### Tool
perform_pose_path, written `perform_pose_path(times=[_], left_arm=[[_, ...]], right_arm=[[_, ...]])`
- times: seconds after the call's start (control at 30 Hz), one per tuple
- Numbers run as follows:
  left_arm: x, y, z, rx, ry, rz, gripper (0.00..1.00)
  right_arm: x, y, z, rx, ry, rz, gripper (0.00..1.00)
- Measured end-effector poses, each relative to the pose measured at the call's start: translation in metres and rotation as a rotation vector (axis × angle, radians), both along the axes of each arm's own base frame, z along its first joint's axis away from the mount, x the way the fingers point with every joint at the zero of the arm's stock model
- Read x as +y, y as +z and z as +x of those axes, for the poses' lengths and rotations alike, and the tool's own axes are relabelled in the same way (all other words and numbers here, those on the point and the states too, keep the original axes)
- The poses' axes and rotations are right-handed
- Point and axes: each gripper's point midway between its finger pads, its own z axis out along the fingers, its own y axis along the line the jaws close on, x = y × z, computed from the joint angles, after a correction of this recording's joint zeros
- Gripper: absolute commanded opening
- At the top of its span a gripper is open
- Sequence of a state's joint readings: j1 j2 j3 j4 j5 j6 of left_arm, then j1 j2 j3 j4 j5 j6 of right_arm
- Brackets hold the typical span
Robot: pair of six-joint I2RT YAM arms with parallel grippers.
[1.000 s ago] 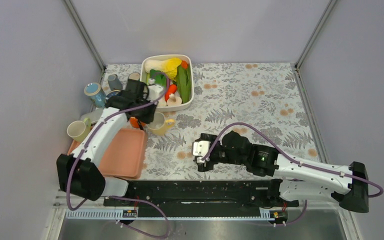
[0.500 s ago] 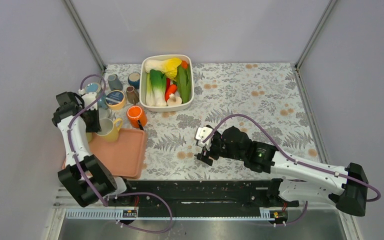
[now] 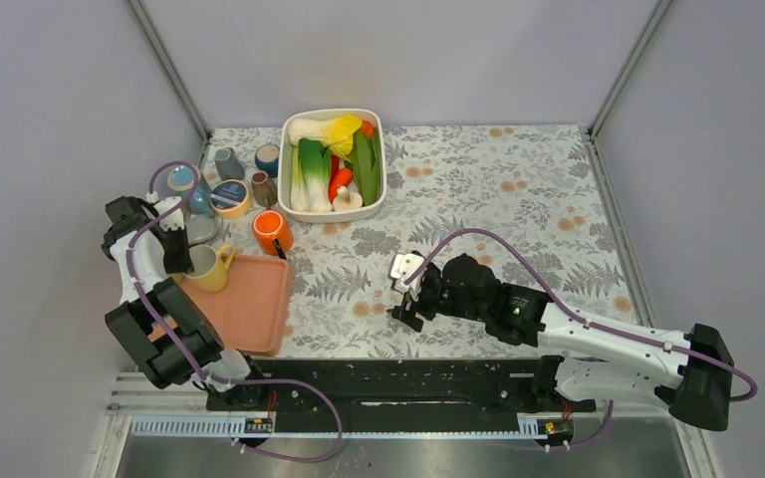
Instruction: Turn the mug right side up
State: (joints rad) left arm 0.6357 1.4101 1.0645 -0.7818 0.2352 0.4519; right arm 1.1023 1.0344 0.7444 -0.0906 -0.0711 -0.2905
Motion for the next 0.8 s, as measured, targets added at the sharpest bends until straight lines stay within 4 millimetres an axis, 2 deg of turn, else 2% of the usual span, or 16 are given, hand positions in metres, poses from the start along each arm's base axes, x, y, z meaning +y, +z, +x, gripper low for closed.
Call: perform_pose_path(times=[0.1,0.13,0.27,0.5,0.67,0.8], left_arm=[[0.007,-0.010,0.001,0.016,0.017,-0.012,0.00],[0.009,-0.013,0.001,0.021,0.021,-0.015,0.04],[0.012,-0.014,0.004,0.016,0.028,-0.017,0.31],[0.013,-0.009,0.010,-0.012,0.023,-0.009,0.55],[0.005,0.015,0.012,-0.088,-0.009,0.000,0.59],[-0.008,0.054,0.016,-0.188,-0.059,0.032,0.65]], right_arm=[[0.000,0.000,0.000,-0.001,0.000,0.003,0.79],[0.000,0.000,0.000,-0.002,0.000,0.004,0.80],[0.001,0.000,0.000,-0.004,0.000,0.008,0.79],[-0.001,0.001,-0.001,-0.007,0.000,0.016,0.80],[-0.002,0.000,-0.001,-0.006,0.000,0.015,0.80],[-0.003,0.000,0.000,0.003,-0.013,0.017,0.80]])
